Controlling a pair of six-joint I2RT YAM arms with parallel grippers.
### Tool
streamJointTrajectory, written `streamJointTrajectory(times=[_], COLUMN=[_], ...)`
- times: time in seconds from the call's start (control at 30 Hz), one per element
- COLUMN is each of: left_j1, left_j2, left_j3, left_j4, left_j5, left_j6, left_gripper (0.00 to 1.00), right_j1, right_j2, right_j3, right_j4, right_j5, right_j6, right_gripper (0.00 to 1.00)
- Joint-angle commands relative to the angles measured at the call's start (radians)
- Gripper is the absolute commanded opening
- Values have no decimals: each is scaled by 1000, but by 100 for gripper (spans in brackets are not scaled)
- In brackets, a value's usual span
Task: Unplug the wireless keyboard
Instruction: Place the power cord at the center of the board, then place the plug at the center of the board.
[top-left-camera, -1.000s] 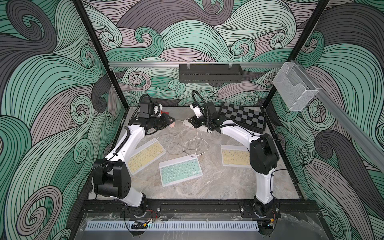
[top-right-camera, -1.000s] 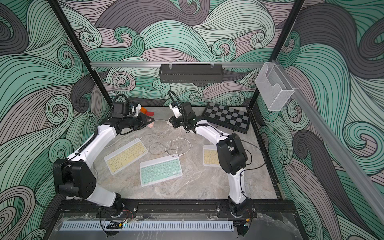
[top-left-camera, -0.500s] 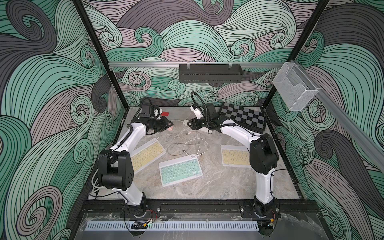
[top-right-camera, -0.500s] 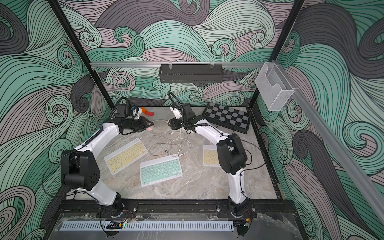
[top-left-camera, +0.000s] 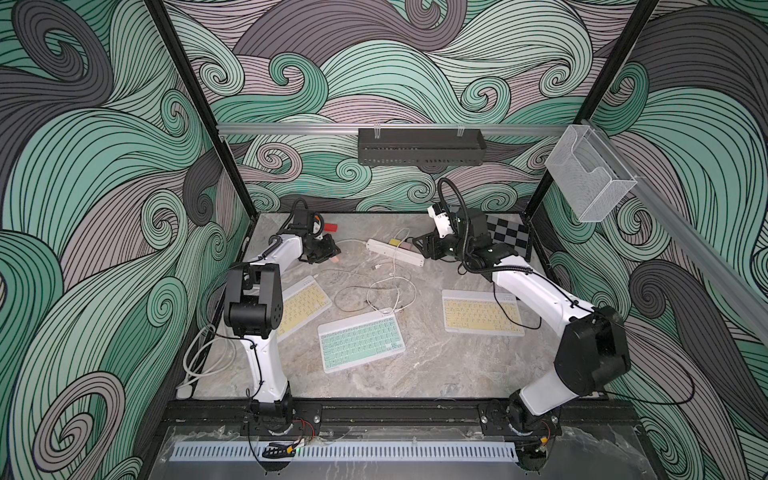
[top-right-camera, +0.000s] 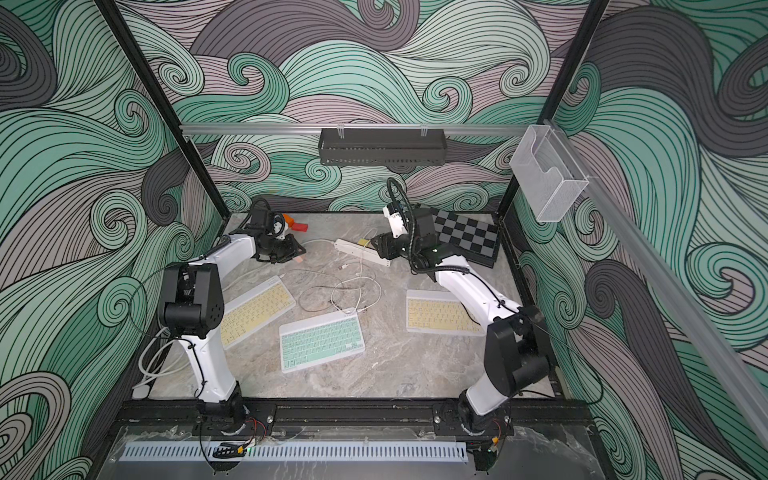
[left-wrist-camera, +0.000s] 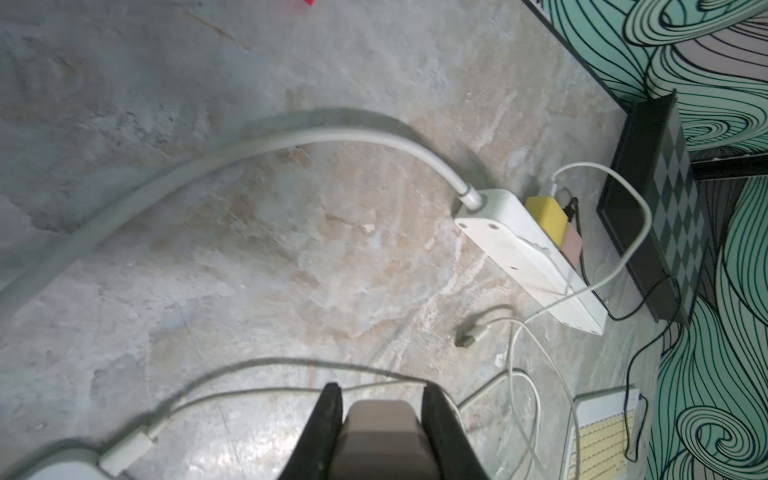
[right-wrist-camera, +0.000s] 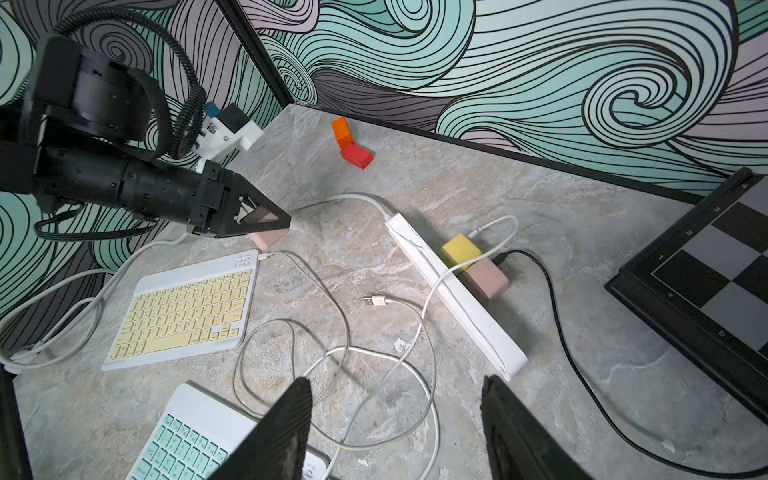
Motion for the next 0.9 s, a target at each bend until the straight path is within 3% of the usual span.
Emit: streamJointTrajectory(times=[0.0, 0.2, 0.5, 0.67, 0.77, 0.87], left_j1=[9, 9, 15, 24, 30, 29], left_j2=[61, 148, 183, 174, 123, 38], left_j3=[59, 92, 100, 128, 112, 78], left_j4=[53, 78, 54, -12, -46, -116], left_j5=[26, 30, -8, -37, -66, -164], left_j6=[22, 10, 24, 44, 69, 118], left_gripper=[0, 2, 43, 57, 64, 78], right_j1=[-2, -2, -1, 9, 17, 18], right_j2=[-22, -18, 13, 16, 14, 7], right_j3=[-45, -61, -67, -70, -70, -81], right_j4=[40, 42, 39, 40, 36, 45], right_j5=[-41, -63, -93, -101, -112, -125], right_j6=[32, 40, 73, 81, 84, 91], right_gripper=[65, 65, 64, 64, 64, 64])
